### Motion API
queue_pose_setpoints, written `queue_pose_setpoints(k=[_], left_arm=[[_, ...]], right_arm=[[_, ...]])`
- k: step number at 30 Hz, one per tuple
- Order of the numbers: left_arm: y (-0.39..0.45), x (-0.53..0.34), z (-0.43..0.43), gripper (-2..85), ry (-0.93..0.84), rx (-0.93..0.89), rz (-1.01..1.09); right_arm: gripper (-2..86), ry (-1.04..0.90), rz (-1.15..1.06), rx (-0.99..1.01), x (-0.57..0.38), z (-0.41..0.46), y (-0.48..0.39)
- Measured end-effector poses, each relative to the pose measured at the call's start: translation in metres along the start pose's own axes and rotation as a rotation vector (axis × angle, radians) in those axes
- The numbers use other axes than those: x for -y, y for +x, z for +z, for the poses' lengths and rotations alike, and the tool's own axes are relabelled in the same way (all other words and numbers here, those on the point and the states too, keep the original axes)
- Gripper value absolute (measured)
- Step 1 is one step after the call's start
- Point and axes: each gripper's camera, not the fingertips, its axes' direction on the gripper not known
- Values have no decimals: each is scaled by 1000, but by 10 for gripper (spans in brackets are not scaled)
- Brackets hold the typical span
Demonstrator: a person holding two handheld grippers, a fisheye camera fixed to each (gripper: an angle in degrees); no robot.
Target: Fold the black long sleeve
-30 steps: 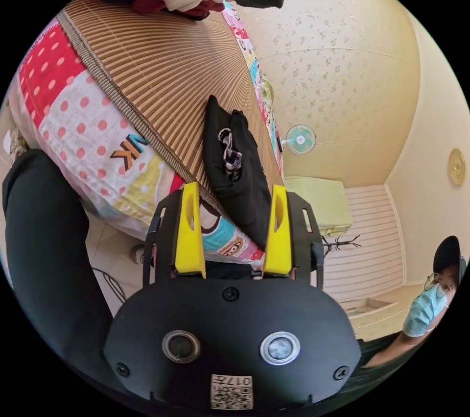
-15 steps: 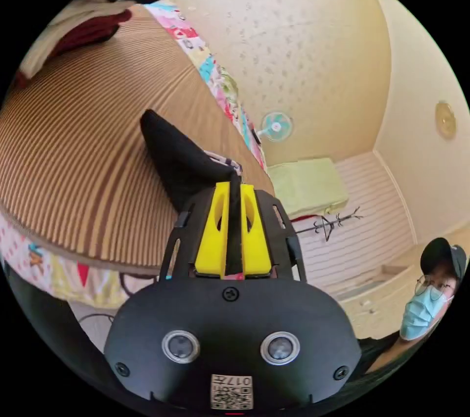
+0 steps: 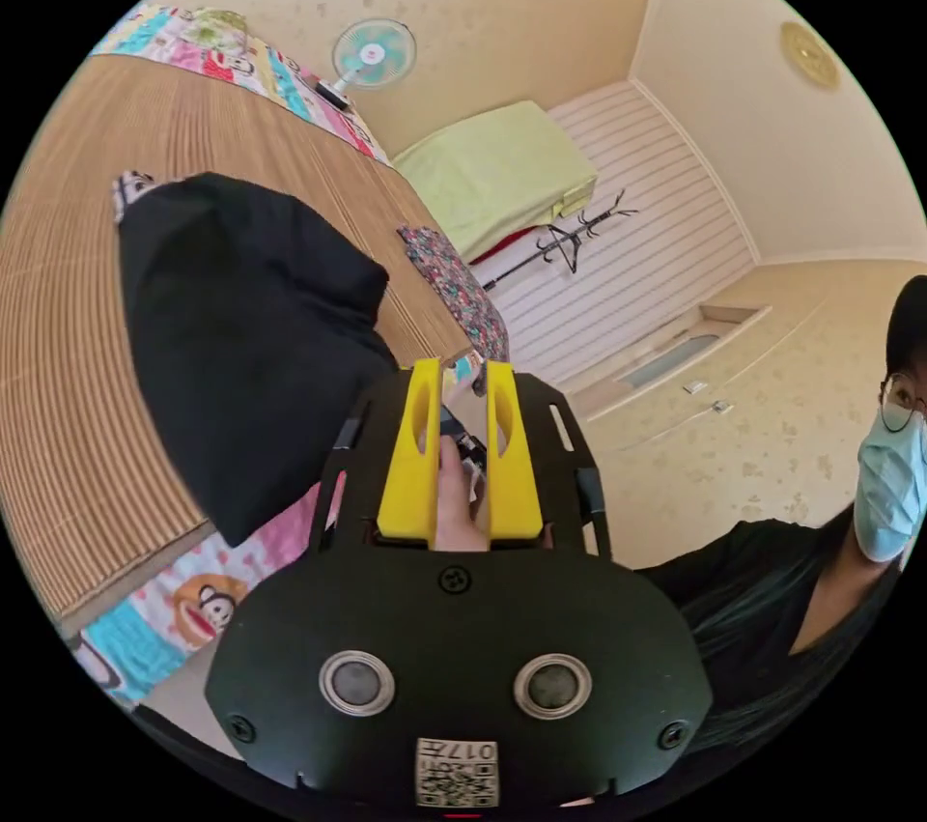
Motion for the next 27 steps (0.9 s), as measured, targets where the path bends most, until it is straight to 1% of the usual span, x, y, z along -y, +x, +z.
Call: queue_pose_setpoints(k=[1,3,4,5,6,7,8,9,10,11,12,13,14,15,16,17,18,20,22,23,24,25,27], left_arm=[[-4,-5,-11,78,35,42,-14],[-23,-24,-49,94,150,244,-123],[-29,-29,-56,101,164,293,-164],[-42,-36,-64,124,166,368,-247],[-57,-42,-64,140,133,387,-315],[-65,-45,-62,144,106,375,-347],[-81,-52,-53,144,53,312,-402],[-90,-60,-47,135,50,215,-412],[-94,-64,-43,132,48,171,-420],[-98,-70,-38,127,48,128,-430],[-97,-75,-39,99,63,139,-429],[-96,-76,-39,85,59,155,-430],[-95,-78,-36,68,15,171,-435],[-94,-80,-30,56,-20,136,-439],[-93,-82,-28,53,-32,99,-442],[-89,-88,-22,50,-49,7,-443],[-80,-94,-14,48,-68,-64,-429],[-56,-104,-3,45,-118,-91,-382],[-23,-114,8,43,-178,-105,-299],[0,-122,11,42,-206,-126,-238],[23,-129,12,42,-227,-140,-174],[34,-133,11,43,-239,-138,-141],[73,-145,2,47,-247,-56,-11]], right_arm=[[5,2,9,11,4,-3,3],[6,7,31,28,12,-8,9],[8,7,49,38,17,-11,13],[9,9,65,49,22,-15,16],[11,5,72,58,26,-16,17],[14,-11,91,79,32,-20,20],[21,-37,121,106,39,-24,25],[24,-56,144,124,43,-27,29],[37,-102,209,168,50,-35,39],[58,-145,286,232,54,-48,52],[72,-162,327,268,55,-56,60],[99,-194,417,357,52,-72,74],[127,-216,506,468,44,-88,89],[137,-226,547,535,39,-94,95],[156,-245,601,651,31,-103,104],[173,-283,645,716,23,-107,108],[182,-312,672,732,20,-106,110],[207,-384,723,846,19,-96,106],[200,-408,698,898,32,-84,99],[179,-444,696,909,44,-74,96],[147,-475,704,926,50,-68,94],[83,-542,718,972,63,-58,88],[51,-540,660,1133,92,-49,72]])
